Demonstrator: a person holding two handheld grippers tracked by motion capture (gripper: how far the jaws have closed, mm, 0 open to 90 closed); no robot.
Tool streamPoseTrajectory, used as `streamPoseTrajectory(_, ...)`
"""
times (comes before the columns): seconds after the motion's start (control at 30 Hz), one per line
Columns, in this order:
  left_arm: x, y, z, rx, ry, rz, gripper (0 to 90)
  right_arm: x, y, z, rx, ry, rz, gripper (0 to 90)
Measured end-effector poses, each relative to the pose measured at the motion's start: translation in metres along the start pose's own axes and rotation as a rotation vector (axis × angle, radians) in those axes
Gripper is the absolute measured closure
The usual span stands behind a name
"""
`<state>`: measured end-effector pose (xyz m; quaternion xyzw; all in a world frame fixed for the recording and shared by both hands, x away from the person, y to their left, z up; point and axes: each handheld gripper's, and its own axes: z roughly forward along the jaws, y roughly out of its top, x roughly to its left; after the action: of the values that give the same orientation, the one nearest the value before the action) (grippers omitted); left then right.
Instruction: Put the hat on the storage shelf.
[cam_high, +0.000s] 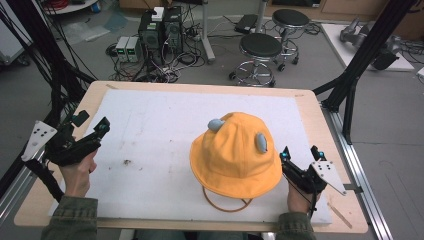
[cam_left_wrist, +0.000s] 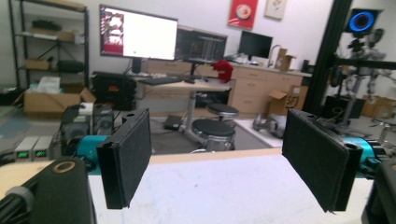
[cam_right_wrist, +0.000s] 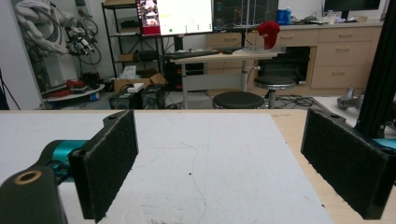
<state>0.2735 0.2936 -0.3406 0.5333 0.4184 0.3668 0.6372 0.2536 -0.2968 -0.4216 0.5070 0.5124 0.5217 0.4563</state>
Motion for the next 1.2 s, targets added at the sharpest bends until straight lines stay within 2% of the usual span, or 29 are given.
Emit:
streamPoseTrajectory(0.1, 0.004, -0.006, 0.000, 0.012, 0.022, -0.007, 24.4, 0.000, 0.000, 0.000, 0.002, -0.002, 0.006, 9.9)
streamPoseTrajectory(0.2, 0.012, -0.019, -0.001, 0.033, 0.071, -0.021, 24.4, 0.000, 0.000, 0.000, 0.006, -0.004, 0.009, 9.9)
streamPoseTrajectory(0.23, 0.012, -0.019, -0.001, 0.033, 0.071, -0.021, 24.4, 0.000, 0.000, 0.000, 0.007, -0.005, 0.012, 9.9)
streamPoseTrajectory(0.27, 0.015, -0.026, -0.001, 0.053, 0.096, -0.013, 24.4, 0.000, 0.000, 0.000, 0.009, -0.007, 0.011, 9.9)
streamPoseTrajectory(0.3, 0.015, -0.026, -0.001, 0.053, 0.096, -0.013, 24.4, 0.000, 0.000, 0.000, 0.009, -0.008, 0.012, 9.9)
streamPoseTrajectory(0.33, 0.019, -0.033, -0.002, 0.074, 0.122, -0.001, 24.5, -0.001, 0.000, 0.000, 0.007, -0.008, 0.009, 9.9)
streamPoseTrajectory(0.37, 0.019, -0.033, -0.002, 0.074, 0.122, -0.001, 24.4, -0.001, 0.000, 0.000, 0.007, -0.008, 0.009, 9.9)
streamPoseTrajectory(0.47, 0.023, -0.043, -0.005, 0.090, 0.163, 0.007, 24.4, -0.001, 0.000, 0.000, 0.012, -0.010, 0.015, 9.9)
streamPoseTrajectory(0.63, 0.023, -0.048, -0.007, 0.084, 0.193, 0.014, 24.5, -0.001, 0.000, 0.000, 0.015, -0.010, 0.022, 9.9)
streamPoseTrajectory(0.67, 0.022, -0.052, -0.009, 0.079, 0.219, 0.032, 24.5, -0.001, 0.000, 0.000, 0.015, -0.014, 0.022, 9.9)
streamPoseTrajectory(0.83, 0.023, -0.060, -0.011, 0.088, 0.253, 0.045, 24.4, -0.003, 0.000, -0.001, 0.015, -0.012, 0.032, 9.9)
streamPoseTrajectory(0.87, 0.024, -0.063, -0.013, 0.093, 0.271, 0.054, 24.4, -0.003, 0.000, -0.001, 0.015, -0.013, 0.032, 9.9)
streamPoseTrajectory(0.97, 0.024, -0.064, -0.014, 0.091, 0.276, 0.055, 25.0, -0.003, 0.000, -0.001, 0.017, -0.013, 0.034, 9.9)
streamPoseTrajectory(1.1, 0.021, -0.068, -0.018, 0.095, 0.281, 0.081, 26.2, -0.003, 0.000, 0.000, 0.019, -0.014, 0.037, 9.9)
streamPoseTrajectory(1.2, 0.020, -0.073, -0.022, 0.116, 0.286, 0.079, 25.3, -0.003, 0.000, 0.000, 0.024, -0.008, 0.045, 9.9)
